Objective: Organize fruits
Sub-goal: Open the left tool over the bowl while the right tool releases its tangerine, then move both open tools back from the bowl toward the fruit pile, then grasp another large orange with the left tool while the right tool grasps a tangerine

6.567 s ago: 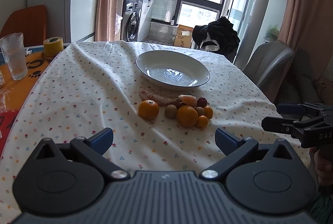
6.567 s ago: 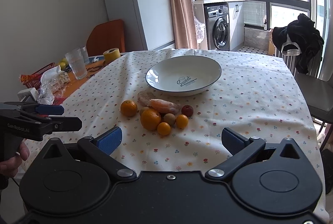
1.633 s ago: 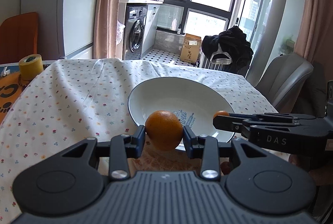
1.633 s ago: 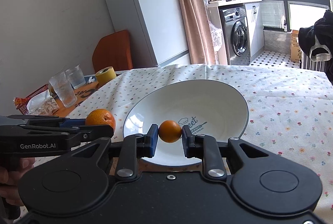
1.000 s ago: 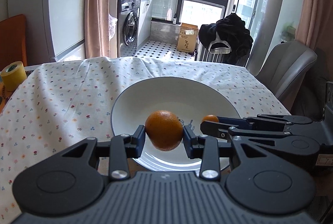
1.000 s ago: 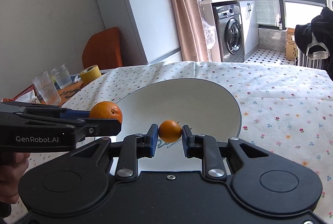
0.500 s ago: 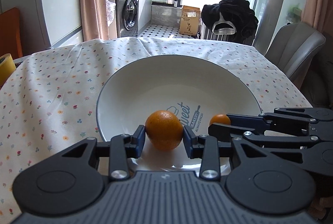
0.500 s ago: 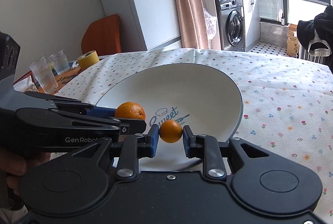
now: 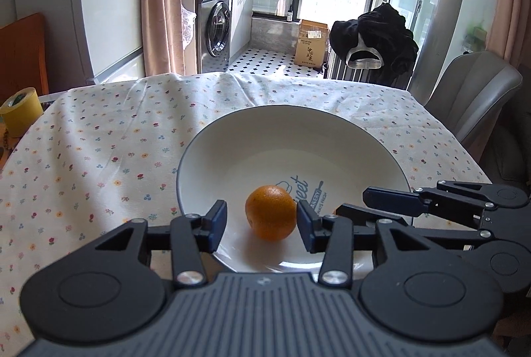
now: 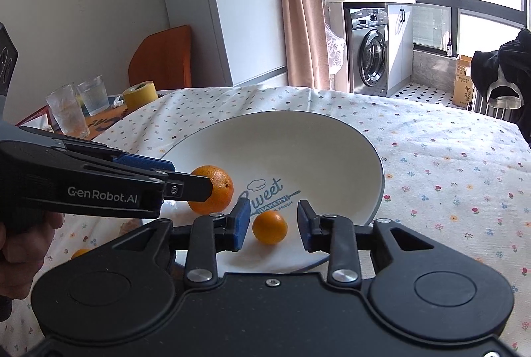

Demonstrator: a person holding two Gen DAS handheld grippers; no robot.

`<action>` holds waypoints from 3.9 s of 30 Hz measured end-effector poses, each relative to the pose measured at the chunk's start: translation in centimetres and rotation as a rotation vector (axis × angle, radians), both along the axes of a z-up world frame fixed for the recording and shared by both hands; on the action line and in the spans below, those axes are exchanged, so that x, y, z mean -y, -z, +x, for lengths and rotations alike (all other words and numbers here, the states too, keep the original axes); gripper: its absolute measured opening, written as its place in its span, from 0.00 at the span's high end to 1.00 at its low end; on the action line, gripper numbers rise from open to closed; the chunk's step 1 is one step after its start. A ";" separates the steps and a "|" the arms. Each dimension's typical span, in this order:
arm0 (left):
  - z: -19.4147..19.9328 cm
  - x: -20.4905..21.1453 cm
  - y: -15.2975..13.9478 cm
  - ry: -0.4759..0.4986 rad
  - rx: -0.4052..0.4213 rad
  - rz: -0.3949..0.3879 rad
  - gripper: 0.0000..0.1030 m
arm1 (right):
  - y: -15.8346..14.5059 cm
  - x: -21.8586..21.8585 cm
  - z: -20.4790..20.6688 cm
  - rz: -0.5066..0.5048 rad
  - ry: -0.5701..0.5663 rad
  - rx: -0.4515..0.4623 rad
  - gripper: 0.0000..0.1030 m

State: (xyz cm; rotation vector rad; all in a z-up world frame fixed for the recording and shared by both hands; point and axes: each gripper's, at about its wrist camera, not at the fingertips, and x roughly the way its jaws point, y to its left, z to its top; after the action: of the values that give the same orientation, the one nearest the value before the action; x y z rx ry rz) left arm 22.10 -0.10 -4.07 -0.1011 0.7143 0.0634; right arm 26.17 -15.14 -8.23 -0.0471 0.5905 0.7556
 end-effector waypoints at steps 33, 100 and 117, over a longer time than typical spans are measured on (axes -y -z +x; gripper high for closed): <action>-10.8 -2.9 -3.9 -0.116 0.121 -0.040 0.00 | -5.6 4.8 -8.6 0.153 0.104 0.054 0.00; -14.0 -3.8 0.8 -0.049 0.057 -0.117 0.37 | -0.1 4.1 -9.8 0.014 0.057 -0.131 0.66; -11.1 -3.0 3.0 -0.090 0.015 -0.156 0.57 | 1.5 3.3 -8.0 -0.001 0.033 -0.159 0.73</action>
State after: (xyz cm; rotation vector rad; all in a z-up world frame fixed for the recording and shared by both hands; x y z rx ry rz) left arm 10.95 2.86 -7.06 -0.2832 0.6988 0.0925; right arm 18.14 -18.45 -9.78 0.0215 0.7409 0.7314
